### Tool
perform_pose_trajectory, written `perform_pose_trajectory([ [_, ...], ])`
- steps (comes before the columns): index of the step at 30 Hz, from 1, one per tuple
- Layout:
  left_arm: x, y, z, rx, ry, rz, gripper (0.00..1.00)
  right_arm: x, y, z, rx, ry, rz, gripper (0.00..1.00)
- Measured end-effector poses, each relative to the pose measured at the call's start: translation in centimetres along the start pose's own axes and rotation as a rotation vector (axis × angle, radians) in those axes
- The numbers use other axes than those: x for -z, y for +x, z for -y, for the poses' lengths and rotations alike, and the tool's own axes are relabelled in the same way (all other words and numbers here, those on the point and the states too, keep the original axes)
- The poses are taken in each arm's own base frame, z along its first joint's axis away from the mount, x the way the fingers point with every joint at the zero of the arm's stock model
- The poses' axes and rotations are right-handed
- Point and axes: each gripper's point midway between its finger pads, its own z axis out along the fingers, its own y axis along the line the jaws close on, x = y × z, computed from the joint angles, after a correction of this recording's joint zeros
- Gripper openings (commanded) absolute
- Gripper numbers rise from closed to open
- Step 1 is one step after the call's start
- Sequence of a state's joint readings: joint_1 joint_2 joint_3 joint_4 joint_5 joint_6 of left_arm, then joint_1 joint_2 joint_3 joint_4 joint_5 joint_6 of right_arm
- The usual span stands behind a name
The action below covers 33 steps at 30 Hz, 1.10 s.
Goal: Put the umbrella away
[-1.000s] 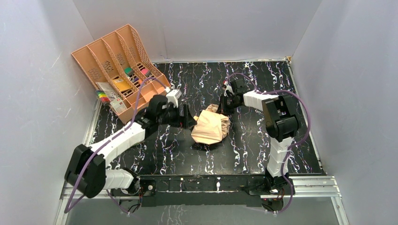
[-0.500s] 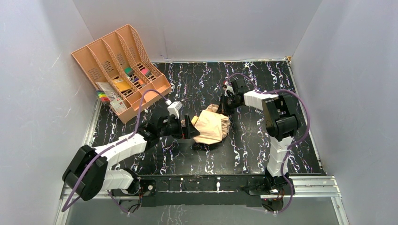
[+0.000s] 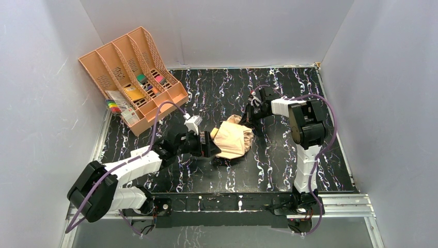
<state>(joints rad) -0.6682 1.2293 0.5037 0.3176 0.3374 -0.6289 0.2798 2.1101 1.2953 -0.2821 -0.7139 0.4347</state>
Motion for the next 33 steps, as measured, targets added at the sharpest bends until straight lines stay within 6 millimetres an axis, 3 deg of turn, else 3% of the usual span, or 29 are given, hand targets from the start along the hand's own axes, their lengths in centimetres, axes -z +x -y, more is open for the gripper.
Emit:
perform_pose_trajectory([
  [5,-0.9,1.6,1.0,-0.042,0.011,-0.043,0.84,0.0,0.0,0.0,-0.020,-0.027,-0.013,0.00],
  [9,-1.9,3.1,0.7,-0.045,-0.001,-0.087,0.82,0.0,0.0,0.0,-0.020,-0.029,-0.013,0.00],
  [15,-2.8,3.2,-0.3,-0.037,-0.039,-0.088,0.72,0.0,0.0,0.0,-0.018,-0.033,-0.012,0.00],
  [18,-3.6,1.7,0.3,-0.047,-0.044,-0.066,0.58,0.0,0.0,-0.1,-0.014,-0.037,-0.010,0.00],
  [22,-4.9,-2.1,2.5,-0.089,-0.025,-0.010,0.48,0.0,0.1,0.0,-0.009,-0.039,-0.007,0.00],
  [28,-6.4,-6.8,5.5,-0.158,0.012,0.043,0.47,0.0,0.1,0.0,0.000,-0.042,0.000,0.00],
  [33,-8.0,-8.5,5.6,-0.183,-0.009,0.032,0.44,0.0,0.1,0.0,0.008,-0.044,0.005,0.00],
])
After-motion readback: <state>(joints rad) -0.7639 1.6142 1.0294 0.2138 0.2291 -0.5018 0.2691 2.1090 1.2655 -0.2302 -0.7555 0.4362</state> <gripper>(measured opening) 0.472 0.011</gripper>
